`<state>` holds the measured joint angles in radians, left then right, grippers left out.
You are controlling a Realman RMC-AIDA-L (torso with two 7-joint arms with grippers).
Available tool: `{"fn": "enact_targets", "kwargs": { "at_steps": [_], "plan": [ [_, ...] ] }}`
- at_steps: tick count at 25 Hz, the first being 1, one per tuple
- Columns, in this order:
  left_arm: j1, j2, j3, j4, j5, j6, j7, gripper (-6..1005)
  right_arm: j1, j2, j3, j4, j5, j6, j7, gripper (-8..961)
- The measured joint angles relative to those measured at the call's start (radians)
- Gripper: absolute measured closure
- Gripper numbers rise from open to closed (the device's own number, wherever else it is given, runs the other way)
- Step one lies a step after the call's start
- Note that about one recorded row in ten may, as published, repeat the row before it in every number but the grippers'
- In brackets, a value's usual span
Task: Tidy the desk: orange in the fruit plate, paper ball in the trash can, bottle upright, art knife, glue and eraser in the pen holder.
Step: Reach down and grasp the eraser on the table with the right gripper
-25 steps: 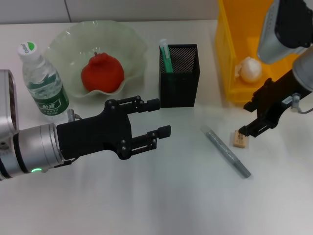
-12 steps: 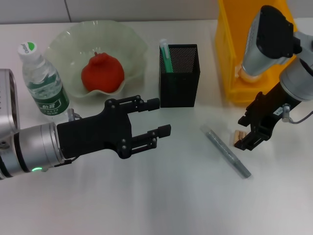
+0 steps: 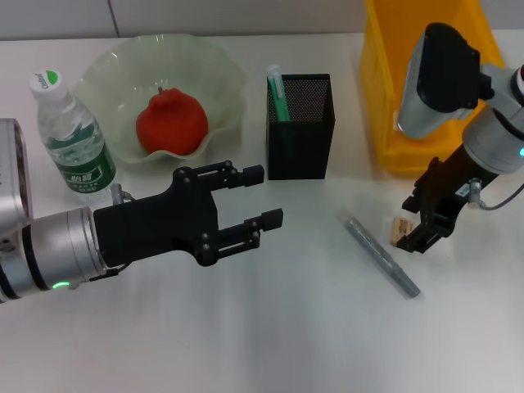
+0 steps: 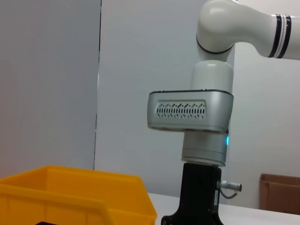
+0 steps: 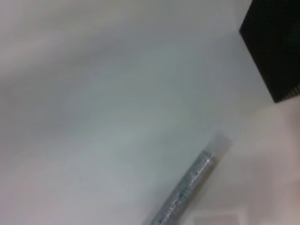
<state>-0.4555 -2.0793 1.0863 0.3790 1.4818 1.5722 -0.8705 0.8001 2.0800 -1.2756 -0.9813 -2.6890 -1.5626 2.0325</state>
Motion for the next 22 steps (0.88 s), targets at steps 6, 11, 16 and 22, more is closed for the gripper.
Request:
{"fn": "enact_targets", "kwargs": {
  "at_steps": [6, 11, 16, 22],
  "plan": [
    [0.0, 0.001, 0.0, 0.0, 0.0, 0.0, 0.001, 398, 0.001, 0.001, -0.012, 0.017, 0.006, 0.014, 0.0, 292],
    [-0.001, 0.001, 0.0, 0.0, 0.0, -0.001, 0.001, 398, 0.001, 0.002, -0.012, 0.02, 0.007, 0.016, 0.0, 292],
    [0.0, 0.001, -0.001, -0.001, 0.0, -0.002, 0.002, 399, -0.002, 0.003, -0.026, 0.022, 0.008, 0.034, -0.001, 292],
    [0.0, 0.0, -0.001, -0.002, 0.0, -0.002, 0.002, 399, 0.0, 0.004, -0.049, 0.036, 0.009, 0.042, 0.0, 291]
  ]
}}
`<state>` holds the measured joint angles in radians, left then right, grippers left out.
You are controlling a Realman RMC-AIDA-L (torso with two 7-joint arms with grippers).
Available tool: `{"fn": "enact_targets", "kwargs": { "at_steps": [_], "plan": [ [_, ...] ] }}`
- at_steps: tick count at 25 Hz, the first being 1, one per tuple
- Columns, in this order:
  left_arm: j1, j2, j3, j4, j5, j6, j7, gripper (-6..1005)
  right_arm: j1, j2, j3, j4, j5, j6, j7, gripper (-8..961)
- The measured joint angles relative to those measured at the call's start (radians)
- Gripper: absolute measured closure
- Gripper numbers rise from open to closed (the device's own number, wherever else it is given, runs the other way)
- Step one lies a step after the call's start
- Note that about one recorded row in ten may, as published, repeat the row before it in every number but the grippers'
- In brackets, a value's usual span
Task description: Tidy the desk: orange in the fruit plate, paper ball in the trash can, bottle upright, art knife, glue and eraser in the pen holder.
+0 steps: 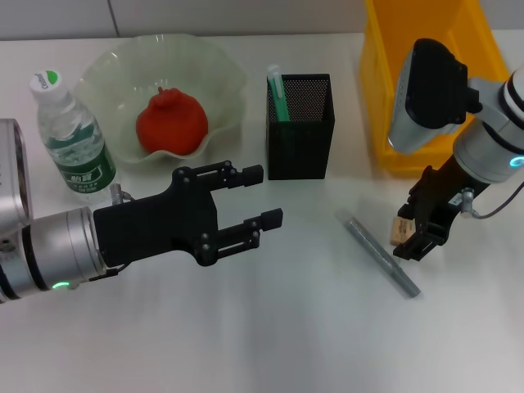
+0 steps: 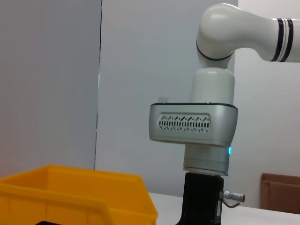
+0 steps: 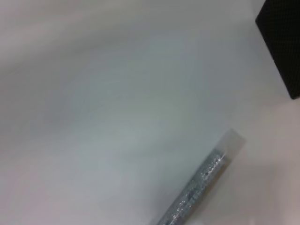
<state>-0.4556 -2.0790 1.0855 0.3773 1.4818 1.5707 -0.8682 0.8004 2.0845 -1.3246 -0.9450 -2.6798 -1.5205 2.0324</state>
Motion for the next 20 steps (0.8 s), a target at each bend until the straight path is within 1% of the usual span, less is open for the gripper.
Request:
{"fn": "enact_targets", "kwargs": {
  "at_steps": [12, 19, 20],
  "plan": [
    [0.003, -0.001, -0.001, 0.0, 0.0, 0.0, 0.0, 399, 0.001, 0.0, -0.005, 0.013, 0.0, 0.016, 0.001, 303],
    [0.003, -0.001, -0.002, 0.0, 0.0, 0.0, 0.002, 400, -0.004, 0.0, -0.037, 0.016, -0.002, 0.034, 0.007, 310],
    [0.003, -0.001, -0.002, 0.0, 0.0, 0.0, 0.002, 400, -0.004, 0.0, -0.037, 0.016, -0.002, 0.034, 0.007, 379]
  ]
}}
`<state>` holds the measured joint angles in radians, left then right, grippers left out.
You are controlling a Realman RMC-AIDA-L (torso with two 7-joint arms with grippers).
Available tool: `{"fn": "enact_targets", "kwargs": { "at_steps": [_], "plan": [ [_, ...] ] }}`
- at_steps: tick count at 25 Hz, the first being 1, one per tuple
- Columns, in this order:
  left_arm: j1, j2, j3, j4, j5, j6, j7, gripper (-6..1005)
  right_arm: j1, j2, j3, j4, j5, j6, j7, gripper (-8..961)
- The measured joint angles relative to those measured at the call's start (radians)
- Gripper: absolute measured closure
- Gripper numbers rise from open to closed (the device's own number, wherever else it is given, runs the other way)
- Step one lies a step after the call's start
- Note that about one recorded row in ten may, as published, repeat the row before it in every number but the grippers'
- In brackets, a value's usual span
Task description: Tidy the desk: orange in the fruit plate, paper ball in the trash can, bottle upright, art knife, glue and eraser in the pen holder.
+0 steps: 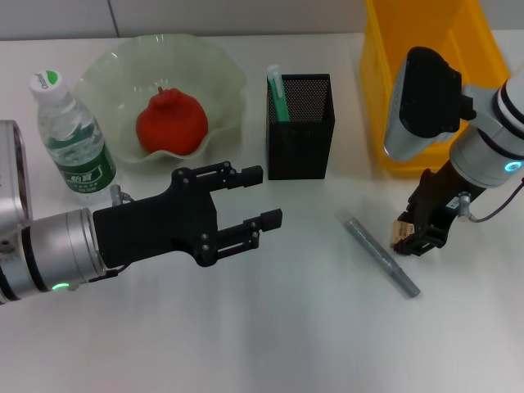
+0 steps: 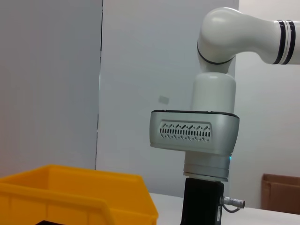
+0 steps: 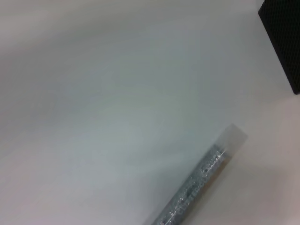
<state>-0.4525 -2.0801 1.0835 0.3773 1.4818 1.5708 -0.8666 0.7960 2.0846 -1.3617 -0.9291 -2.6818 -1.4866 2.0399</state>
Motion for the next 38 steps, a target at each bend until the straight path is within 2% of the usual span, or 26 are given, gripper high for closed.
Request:
{"fn": "enact_targets", "kwargs": {
  "at_steps": [2, 5, 8, 9, 10, 13, 14, 16, 18, 20, 21, 23, 24, 25, 26, 27, 28, 29, 30, 33, 38],
  "plan": [
    [0.0, 0.0, -0.001, 0.0, 0.0, 0.0, 0.0, 400, -0.003, 0.0, 0.001, -0.005, 0.0, 0.002, 0.001, 516],
    [0.0, 0.0, -0.001, 0.0, 0.0, 0.0, 0.0, 399, -0.01, 0.0, 0.007, -0.028, 0.0, -0.004, 0.008, 537],
    [0.0, 0.0, -0.001, 0.0, 0.0, 0.0, 0.0, 398, -0.053, 0.0, 0.013, -0.132, 0.007, -0.013, 0.027, 558],
    [0.0, 0.0, -0.001, 0.0, 0.0, 0.0, 0.0, 398, -0.109, -0.001, 0.013, -0.24, 0.047, -0.016, 0.03, 558],
    [0.0, 0.0, -0.001, 0.0, 0.0, 0.0, 0.0, 398, -0.109, -0.001, 0.013, -0.24, 0.047, -0.016, 0.03, 558],
    [0.0, 0.0, -0.001, 0.0, 0.0, 0.0, 0.0, 397, -0.182, -0.003, 0.024, -0.374, 0.133, -0.013, 0.03, 558],
    [0.0, 0.0, -0.001, 0.0, 0.0, 0.0, 0.0, 397, -0.229, -0.004, 0.057, -0.447, 0.197, -0.001, 0.023, 558],
    [0.0, 0.0, -0.001, 0.0, 0.0, 0.0, 0.0, 397, -0.249, -0.004, 0.075, -0.471, 0.229, 0.009, 0.016, 558],
    [-0.004, 0.0, -0.001, 0.0, 0.0, 0.0, 0.001, 396, -0.291, -0.003, 0.123, -0.491, 0.33, 0.05, -0.007, 558],
    [-0.004, 0.0, -0.002, 0.0, 0.0, 0.0, 0.002, 396, -0.346, -0.003, 0.187, -0.459, 0.524, 0.123, -0.084, 558],
    [-0.004, 0.0, -0.002, 0.0, 0.0, 0.0, 0.002, 396, -0.346, -0.003, 0.187, -0.459, 0.524, 0.123, -0.084, 559],
    [-0.005, 0.0, -0.001, -0.001, 0.0, 0.0, 0.009, 396, -0.383, -0.004, 0.231, -0.396, 0.688, 0.175, -0.196, 559],
    [-0.005, 0.0, 0.0, -0.001, 0.0, 0.0, 0.011, 396, -0.405, -0.004, 0.262, -0.319, 0.829, 0.201, -0.313, 559],
    [-0.005, 0.0, 0.0, -0.001, 0.0, 0.0, 0.011, 395, -0.405, -0.004, 0.262, -0.319, 0.829, 0.201, -0.313, 559],
    [-0.005, 0.0, 0.0, -0.002, 0.0, 0.0, 0.011, 395, -0.411, -0.004, 0.278, -0.268, 0.903, 0.207, -0.38, 559],
    [-0.004, 0.0, -0.001, -0.002, 0.0, 0.0, 0.011, 395, -0.412, -0.005, 0.302, -0.164, 1.028, 0.212, -0.509, 559],
    [-0.003, 0.0, -0.002, -0.002, 0.0, 0.0, 0.011, 395, -0.412, -0.005, 0.302, -0.164, 1.028, 0.212, -0.509, 559],
    [-0.003, 0.0, -0.002, -0.002, 0.0, 0.0, 0.011, 395, -0.396, -0.005, 0.315, -0.047, 1.122, 0.206, -0.622, 559],
    [-0.003, 0.0, -0.001, -0.002, 0.0, 0.0, 0.011, 395, -0.396, -0.005, 0.315, -0.047, 1.122, 0.206, -0.622, 559],
    [-0.006, 0.0, 0.003, -0.002, 0.0, 0.0, 0.011, 394, -0.341, -0.006, 0.313, 0.102, 1.17, 0.203, -0.742, 559],
    [-0.008, 0.0, 0.0, -0.002, -0.001, 0.001, 0.009, 393, -0.277, -0.006, 0.312, 0.193, 1.168, 0.252, -0.768, 558]
  ]
}}
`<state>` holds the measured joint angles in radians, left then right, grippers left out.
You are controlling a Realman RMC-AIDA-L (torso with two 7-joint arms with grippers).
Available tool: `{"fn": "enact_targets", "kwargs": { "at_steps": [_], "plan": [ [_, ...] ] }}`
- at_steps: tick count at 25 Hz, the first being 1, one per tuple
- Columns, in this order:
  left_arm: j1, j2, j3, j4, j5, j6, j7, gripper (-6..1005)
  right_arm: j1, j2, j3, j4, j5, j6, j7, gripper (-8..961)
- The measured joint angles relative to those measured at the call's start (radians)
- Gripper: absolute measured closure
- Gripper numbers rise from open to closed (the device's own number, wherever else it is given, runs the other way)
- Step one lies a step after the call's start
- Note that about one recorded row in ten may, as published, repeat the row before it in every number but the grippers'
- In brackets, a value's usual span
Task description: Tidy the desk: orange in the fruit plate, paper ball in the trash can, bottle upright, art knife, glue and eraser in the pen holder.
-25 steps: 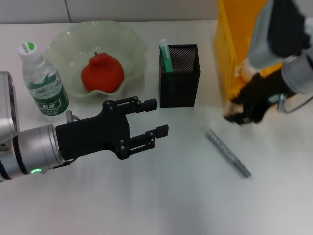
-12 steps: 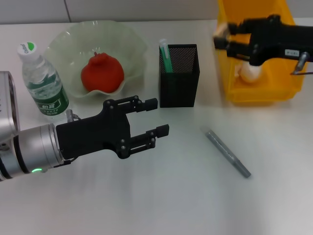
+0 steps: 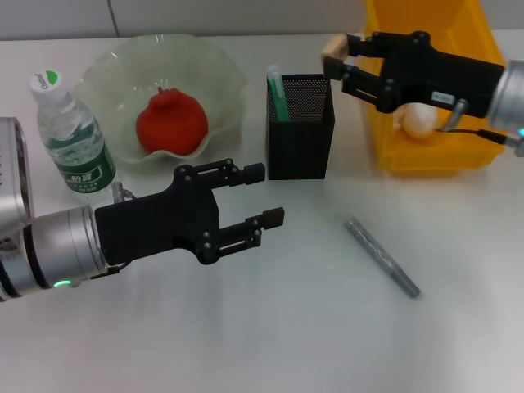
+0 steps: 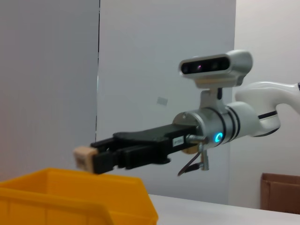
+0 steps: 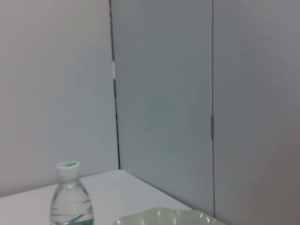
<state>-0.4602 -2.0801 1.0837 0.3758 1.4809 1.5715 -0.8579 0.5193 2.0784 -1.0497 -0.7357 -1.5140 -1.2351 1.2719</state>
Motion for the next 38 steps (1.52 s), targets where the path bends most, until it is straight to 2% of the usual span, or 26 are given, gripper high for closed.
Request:
{"fn": "enact_targets", "kwargs": {
  "at_steps": [1, 4, 8, 12, 15, 16, 26, 30, 32, 38],
  "plan": [
    [0.0, 0.0, 0.0, 0.0, 0.0, 0.0, 0.0, 393, 0.028, 0.0, -0.002, 0.034, -0.007, 0.028, 0.0, 558],
    [0.002, 0.0, 0.003, 0.0, -0.001, 0.001, 0.001, 393, 0.05, 0.0, -0.002, 0.048, -0.031, 0.049, 0.007, 558],
    [0.006, 0.0, 0.002, 0.0, -0.001, 0.002, 0.001, 392, 0.107, 0.003, -0.004, 0.072, -0.132, 0.081, 0.05, 559],
    [0.008, 0.0, 0.0, 0.0, -0.001, -0.001, 0.002, 392, 0.133, 0.005, -0.009, 0.103, -0.165, 0.118, 0.059, 556],
    [0.009, 0.0, 0.001, 0.0, -0.001, -0.002, 0.002, 391, 0.155, 0.005, -0.06, 0.132, -0.17, 0.175, 0.069, 548],
    [0.009, 0.0, 0.001, 0.0, -0.001, -0.002, 0.002, 391, 0.163, 0.003, -0.109, 0.136, -0.179, 0.207, 0.089, 545],
    [0.011, 0.0, -0.002, 0.0, -0.001, -0.002, 0.002, 389, 0.165, 0.003, -0.175, 0.121, -0.188, 0.273, 0.104, 518],
    [0.008, 0.0, -0.002, 0.0, -0.001, -0.002, 0.002, 389, 0.157, 0.004, -0.178, 0.108, -0.188, 0.274, 0.104, 453],
    [0.007, 0.0, -0.002, 0.0, -0.001, -0.002, 0.002, 389, 0.149, 0.004, -0.18, 0.092, -0.193, 0.274, 0.104, 452],
    [0.003, 0.0, -0.002, 0.0, -0.001, -0.003, 0.002, 388, 0.055, 0.008, -0.187, -0.083, -0.2, 0.234, 0.153, 451]
  ]
}}
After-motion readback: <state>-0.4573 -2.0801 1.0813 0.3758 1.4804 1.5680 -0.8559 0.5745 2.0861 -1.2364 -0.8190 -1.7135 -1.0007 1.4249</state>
